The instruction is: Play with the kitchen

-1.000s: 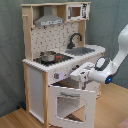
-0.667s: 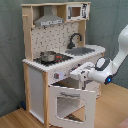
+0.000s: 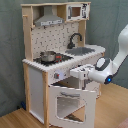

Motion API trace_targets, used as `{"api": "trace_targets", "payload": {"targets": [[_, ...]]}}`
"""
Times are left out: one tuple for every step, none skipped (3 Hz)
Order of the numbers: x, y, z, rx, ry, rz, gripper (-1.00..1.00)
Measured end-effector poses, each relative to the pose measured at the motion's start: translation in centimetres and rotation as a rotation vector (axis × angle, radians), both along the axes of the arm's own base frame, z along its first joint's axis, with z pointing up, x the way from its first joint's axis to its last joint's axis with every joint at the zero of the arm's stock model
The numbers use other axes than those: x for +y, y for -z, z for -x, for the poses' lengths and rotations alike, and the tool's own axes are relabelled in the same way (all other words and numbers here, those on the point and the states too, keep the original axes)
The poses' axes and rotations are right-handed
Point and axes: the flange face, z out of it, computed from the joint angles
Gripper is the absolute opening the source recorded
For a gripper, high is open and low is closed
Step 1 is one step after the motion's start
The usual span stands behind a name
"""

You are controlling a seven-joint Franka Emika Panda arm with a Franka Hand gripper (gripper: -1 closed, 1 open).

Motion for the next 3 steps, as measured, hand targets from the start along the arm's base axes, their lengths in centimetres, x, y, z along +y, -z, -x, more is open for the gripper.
{"api": "trace_targets", "payload": {"targets": [[0.1,0.2,0.1,0.037,-0.008,-0.122,1.0],[2.9,0.2,3.4,0.075,-0.065,-0.17,1.0],[4.1,0.0,5.3,0.065,-0.047,-0.185,1.0]]}}
